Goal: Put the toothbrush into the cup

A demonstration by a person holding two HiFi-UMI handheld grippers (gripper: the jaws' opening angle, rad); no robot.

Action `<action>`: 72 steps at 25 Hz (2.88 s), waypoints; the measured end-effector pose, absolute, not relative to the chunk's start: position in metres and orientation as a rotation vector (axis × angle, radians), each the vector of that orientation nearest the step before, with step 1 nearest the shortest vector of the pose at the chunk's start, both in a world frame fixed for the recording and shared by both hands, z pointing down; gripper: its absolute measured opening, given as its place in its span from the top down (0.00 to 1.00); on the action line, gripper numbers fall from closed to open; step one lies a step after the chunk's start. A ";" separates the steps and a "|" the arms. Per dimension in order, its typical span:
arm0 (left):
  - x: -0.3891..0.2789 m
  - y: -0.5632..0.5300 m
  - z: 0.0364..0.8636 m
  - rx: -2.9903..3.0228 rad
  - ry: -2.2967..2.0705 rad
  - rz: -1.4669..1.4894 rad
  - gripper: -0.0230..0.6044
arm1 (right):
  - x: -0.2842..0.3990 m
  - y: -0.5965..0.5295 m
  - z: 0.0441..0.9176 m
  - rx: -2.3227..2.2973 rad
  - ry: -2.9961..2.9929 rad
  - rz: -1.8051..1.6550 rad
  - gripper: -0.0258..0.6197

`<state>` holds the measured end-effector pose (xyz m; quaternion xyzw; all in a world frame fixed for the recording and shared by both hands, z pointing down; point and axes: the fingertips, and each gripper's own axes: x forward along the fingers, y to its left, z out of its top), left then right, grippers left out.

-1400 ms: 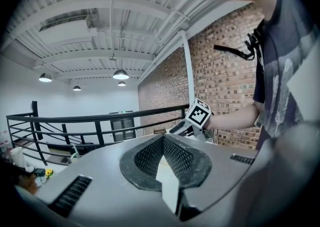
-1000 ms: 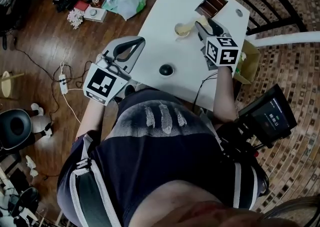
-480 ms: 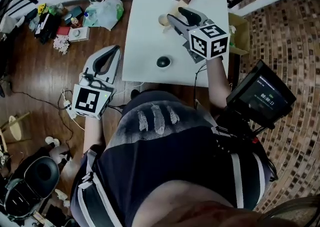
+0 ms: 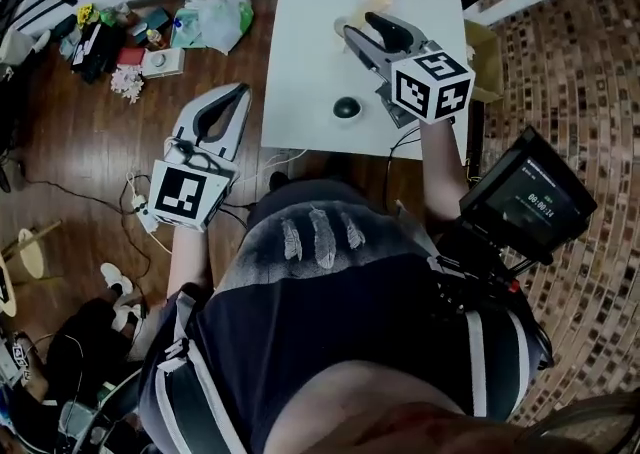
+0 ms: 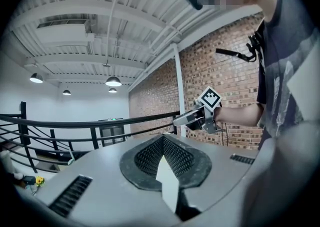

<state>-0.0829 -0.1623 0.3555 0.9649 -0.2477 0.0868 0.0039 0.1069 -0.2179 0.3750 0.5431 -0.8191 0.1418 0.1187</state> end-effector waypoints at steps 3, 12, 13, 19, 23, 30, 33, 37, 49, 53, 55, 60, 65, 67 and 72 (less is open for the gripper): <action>-0.093 -0.158 0.355 3.024 -0.785 0.257 0.97 | 0.095 -0.211 0.368 1.598 -2.417 0.384 0.67; -0.118 -0.132 0.359 2.992 -0.789 0.166 0.97 | 0.062 -0.170 0.357 1.588 -2.472 0.412 0.96; -0.119 -0.132 0.362 2.979 -0.782 0.165 0.97 | 0.059 -0.166 0.358 1.588 -2.472 0.426 0.96; -0.120 -0.135 0.367 2.985 -0.769 0.157 0.97 | 0.057 -0.151 0.357 1.607 -2.476 0.476 0.96; -0.115 -0.139 0.362 2.995 -0.819 0.185 0.97 | 0.063 -0.146 0.350 1.621 -2.500 0.474 0.96; -0.095 -0.122 0.352 3.014 -0.911 0.225 0.97 | 0.085 -0.131 0.354 1.577 -2.575 0.486 0.96; -0.079 -0.111 0.353 3.022 -0.931 0.250 0.97 | 0.097 -0.121 0.356 1.540 -2.593 0.463 0.96; -0.056 -0.094 0.343 3.043 -0.960 0.304 0.97 | 0.114 -0.103 0.356 1.491 -2.649 0.488 0.96; -0.004 -0.056 0.335 3.057 -0.999 0.383 0.97 | 0.156 -0.069 0.365 1.412 -2.725 0.526 0.96; 0.008 -0.051 0.326 3.040 -1.030 0.408 0.97 | 0.168 -0.063 0.365 1.392 -2.740 0.561 0.96; 0.013 -0.047 0.327 3.010 -1.045 0.430 0.97 | 0.170 -0.060 0.369 1.367 -2.751 0.576 0.96; 0.020 -0.037 0.340 2.976 -1.036 0.507 0.97 | 0.172 -0.053 0.388 1.347 -2.761 0.658 0.96; 0.007 -0.025 0.349 2.941 -1.035 0.525 0.97 | 0.158 -0.047 0.404 1.332 -2.745 0.714 0.96; -0.001 -0.023 0.352 2.933 -1.032 0.522 0.97 | 0.148 -0.043 0.405 1.323 -2.743 0.715 0.96; -0.018 -0.024 0.347 2.941 -1.020 0.493 0.97 | 0.132 -0.040 0.405 1.333 -2.711 0.715 0.96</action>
